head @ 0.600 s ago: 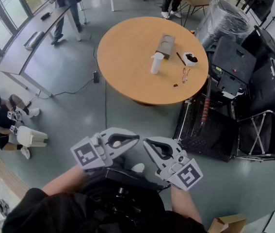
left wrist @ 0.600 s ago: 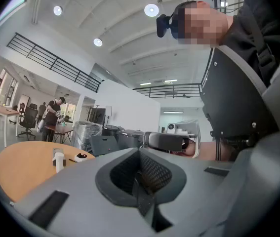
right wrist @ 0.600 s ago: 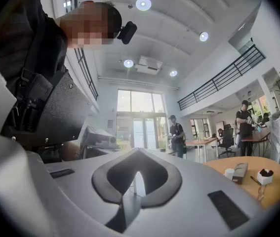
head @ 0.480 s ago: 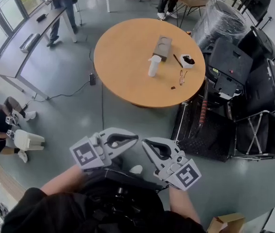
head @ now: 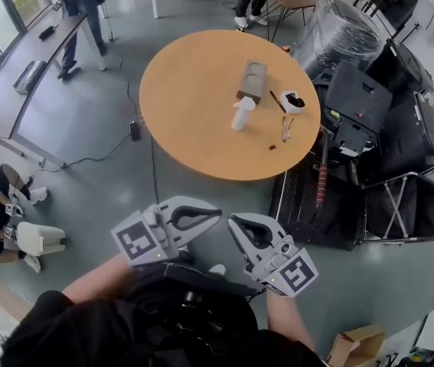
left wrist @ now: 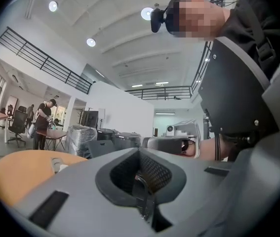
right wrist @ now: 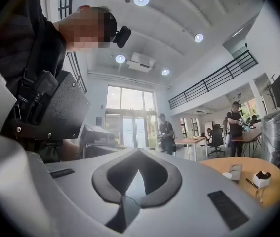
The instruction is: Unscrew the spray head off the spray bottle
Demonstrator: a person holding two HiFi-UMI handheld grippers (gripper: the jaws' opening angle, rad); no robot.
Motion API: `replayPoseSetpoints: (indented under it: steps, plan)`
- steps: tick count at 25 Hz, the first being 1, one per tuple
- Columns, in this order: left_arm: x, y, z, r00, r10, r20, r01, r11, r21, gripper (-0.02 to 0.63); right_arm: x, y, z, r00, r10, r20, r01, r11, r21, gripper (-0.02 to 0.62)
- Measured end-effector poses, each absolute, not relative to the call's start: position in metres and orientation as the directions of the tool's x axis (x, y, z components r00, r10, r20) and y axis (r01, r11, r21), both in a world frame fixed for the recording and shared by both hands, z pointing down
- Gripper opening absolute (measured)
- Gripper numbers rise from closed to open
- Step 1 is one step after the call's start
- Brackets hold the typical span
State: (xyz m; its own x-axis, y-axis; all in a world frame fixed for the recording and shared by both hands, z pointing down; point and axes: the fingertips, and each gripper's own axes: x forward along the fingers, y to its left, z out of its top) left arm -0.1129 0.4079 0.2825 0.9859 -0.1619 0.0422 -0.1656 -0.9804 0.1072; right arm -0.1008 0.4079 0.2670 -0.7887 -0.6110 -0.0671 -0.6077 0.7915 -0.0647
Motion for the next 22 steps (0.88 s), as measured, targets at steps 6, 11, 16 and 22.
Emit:
replayPoseSetpoints:
  steps: [6, 11, 16, 22]
  plan:
    - [-0.146, 0.370, 0.285, 0.990, -0.135, 0.033, -0.137, -0.985, 0.104, 0.003, -0.132, 0.367, 0.272, -0.772, -0.634, -0.031, -0.633, 0.773, -0.050, 0.002]
    - [-0.169, 0.356, 0.286, 0.994, -0.105, 0.013, -0.106, -0.991, 0.087, 0.003, -0.151, 0.352, 0.274, -0.745, -0.667, -0.015, -0.666, 0.745, -0.049, 0.002]
    - [-0.175, 0.353, 0.286, 0.998, -0.058, -0.004, -0.057, -0.994, 0.091, 0.003, -0.159, 0.348, 0.280, -0.751, -0.660, -0.023, -0.657, 0.751, -0.072, 0.002]
    - [-0.169, 0.343, 0.296, 0.998, -0.059, 0.015, -0.060, -0.994, 0.089, 0.005, -0.153, 0.336, 0.286, -0.742, -0.670, -0.025, -0.667, 0.741, -0.076, 0.002]
